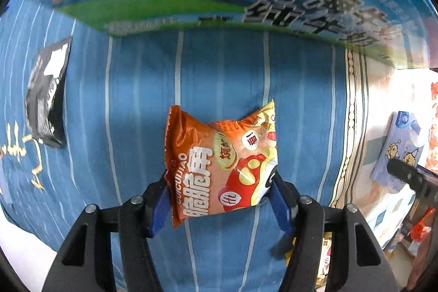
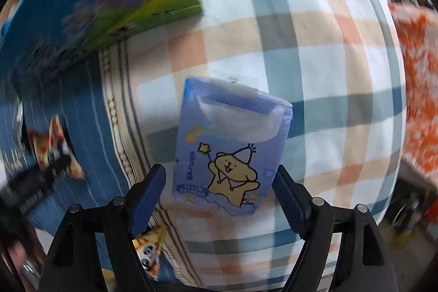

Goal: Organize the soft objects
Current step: 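Grasp the orange chip bag with left tool while right tool grasps blue tissue pack, then lift both packs and carry them over the box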

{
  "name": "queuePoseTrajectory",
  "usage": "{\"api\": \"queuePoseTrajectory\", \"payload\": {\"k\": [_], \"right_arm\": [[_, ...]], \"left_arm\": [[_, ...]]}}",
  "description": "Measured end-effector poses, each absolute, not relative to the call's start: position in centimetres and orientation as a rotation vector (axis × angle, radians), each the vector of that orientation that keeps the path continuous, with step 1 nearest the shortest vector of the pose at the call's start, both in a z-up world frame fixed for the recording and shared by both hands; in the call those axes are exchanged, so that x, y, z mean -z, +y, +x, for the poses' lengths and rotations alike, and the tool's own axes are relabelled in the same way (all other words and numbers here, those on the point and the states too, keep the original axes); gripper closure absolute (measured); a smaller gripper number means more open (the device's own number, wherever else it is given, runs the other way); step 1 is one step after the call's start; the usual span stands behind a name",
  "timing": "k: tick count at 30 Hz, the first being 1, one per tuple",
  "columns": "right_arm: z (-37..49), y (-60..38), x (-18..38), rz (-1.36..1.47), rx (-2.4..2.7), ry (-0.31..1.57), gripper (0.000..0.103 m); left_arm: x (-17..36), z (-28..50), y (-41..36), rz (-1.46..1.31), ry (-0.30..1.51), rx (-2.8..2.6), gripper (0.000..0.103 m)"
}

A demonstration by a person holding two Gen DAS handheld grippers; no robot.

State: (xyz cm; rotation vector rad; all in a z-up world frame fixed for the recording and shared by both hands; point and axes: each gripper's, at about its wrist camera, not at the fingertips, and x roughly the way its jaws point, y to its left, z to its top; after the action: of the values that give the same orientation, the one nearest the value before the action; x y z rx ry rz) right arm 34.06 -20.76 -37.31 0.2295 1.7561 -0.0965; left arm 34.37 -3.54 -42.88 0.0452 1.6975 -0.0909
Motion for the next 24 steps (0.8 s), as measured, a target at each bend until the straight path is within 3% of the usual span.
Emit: {"api": "queuePoseTrajectory", "payload": {"k": [3, 5, 11, 19, 24], "right_arm": [[34.5, -21.4, 38.1, 0.263, 0.144, 1.752, 0.023], [35.1, -21.7, 38.5, 0.281, 0.152, 1.752, 0.044], [34.4, -20.8, 38.3, 0.198, 0.12, 1.74, 0.06], [32.1, -17.4, 36.7, 0.147, 0.005, 1.726, 0.064], [30.5, -17.0, 32.8, 0.137, -0.095, 1.684, 0.064]], "left_arm": [[43.2, 34.3, -3.8, 0.02, 1.707, 0.083, 0.042], [43.7, 34.8, -3.7, -0.002, 1.715, 0.087, 0.045], [44.1, 34.7, -2.9, -0.048, 1.709, 0.1, 0.049], [41.6, 30.6, -2.1, -0.047, 1.666, 0.113, 0.049], [37.7, 28.4, -2.3, -0.028, 1.611, 0.147, 0.05]]}}
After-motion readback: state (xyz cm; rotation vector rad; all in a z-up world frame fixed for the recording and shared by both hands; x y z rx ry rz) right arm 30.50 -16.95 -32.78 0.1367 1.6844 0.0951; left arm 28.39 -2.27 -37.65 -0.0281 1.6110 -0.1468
